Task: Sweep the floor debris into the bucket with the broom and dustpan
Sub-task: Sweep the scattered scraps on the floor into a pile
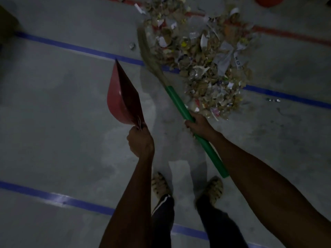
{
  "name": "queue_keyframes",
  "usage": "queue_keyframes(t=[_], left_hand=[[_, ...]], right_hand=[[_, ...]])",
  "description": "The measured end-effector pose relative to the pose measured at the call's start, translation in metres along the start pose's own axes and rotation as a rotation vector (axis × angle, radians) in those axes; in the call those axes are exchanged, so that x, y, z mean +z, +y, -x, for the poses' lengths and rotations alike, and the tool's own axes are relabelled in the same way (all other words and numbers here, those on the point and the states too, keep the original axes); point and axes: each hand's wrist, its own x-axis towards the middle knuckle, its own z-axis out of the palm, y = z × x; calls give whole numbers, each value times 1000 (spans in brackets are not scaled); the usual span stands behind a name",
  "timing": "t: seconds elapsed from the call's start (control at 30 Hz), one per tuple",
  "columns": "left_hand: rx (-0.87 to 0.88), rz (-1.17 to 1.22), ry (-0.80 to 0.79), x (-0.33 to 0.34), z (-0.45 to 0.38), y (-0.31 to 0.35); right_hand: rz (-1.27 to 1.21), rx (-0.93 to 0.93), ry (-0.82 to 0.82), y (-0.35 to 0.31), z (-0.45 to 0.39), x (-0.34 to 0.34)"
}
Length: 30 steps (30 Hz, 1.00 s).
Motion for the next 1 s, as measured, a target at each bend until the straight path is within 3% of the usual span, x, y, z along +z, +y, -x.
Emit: queue_keyframes(t=[0.17,0.33,0.63,0.87,1.0], left_hand=[[-7,-13,92,-14,-67,-5],[-102,-39,96,-4,-115,-24],[-218,-92,68,23,-158,-9],[-197,-43,55,40,-186,50],[-147,-27,63,47,-207,77]], right_hand=[[121,25,-167,-20,-62,68],[310,124,-310,1,-127,117],[349,181,-30,12,-191,86],[199,-2,108,-17,-213,47],[64,-90,108,-53,-218,47]])
